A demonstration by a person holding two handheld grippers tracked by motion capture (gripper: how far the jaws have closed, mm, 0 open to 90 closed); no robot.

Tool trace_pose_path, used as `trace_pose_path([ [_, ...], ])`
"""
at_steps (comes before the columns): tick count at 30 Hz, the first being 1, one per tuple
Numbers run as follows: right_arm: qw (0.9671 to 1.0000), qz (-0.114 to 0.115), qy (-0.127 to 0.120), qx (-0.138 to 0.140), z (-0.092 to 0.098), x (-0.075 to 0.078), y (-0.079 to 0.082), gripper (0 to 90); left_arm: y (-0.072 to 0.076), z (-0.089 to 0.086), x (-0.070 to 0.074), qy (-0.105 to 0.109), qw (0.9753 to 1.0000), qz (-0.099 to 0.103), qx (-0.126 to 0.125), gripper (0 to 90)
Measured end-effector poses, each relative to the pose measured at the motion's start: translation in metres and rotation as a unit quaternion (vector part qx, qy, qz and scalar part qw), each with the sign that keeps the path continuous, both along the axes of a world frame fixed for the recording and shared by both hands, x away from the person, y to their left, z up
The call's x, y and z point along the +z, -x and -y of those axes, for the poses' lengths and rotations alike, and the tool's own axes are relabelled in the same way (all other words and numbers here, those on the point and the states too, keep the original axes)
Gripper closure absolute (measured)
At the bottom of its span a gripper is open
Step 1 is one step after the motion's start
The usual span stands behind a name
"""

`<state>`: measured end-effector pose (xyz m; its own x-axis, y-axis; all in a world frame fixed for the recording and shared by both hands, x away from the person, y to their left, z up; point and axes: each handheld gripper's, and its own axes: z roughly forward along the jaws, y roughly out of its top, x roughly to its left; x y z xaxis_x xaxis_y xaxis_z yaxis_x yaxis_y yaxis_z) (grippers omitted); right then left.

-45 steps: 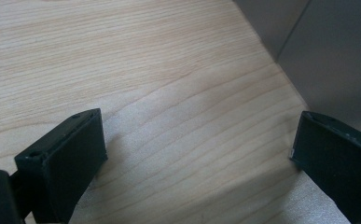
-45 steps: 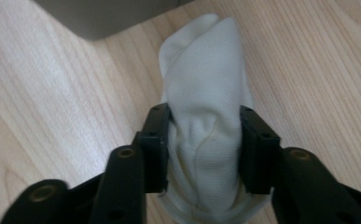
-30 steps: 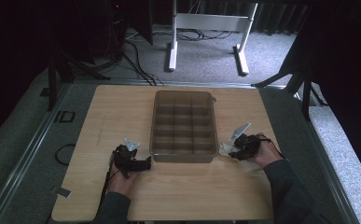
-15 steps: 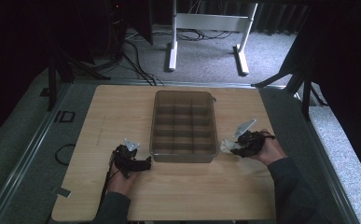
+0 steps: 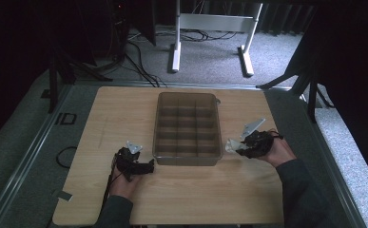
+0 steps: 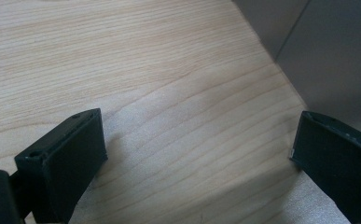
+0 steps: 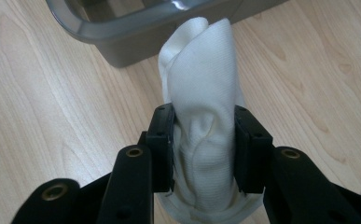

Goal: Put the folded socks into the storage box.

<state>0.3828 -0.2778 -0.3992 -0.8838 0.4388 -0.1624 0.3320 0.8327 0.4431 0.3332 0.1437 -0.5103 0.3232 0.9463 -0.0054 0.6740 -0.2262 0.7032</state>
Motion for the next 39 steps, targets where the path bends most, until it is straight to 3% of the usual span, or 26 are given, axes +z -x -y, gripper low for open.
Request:
trace_pose_path([
  [39, 0.9995, 0.014, -0.01, 0.026, -0.013, 0.021, 0.008, 64.2, 0.0, 0.0, 0.0, 0.0, 1.0, 0.0, 0.0, 2.9],
])
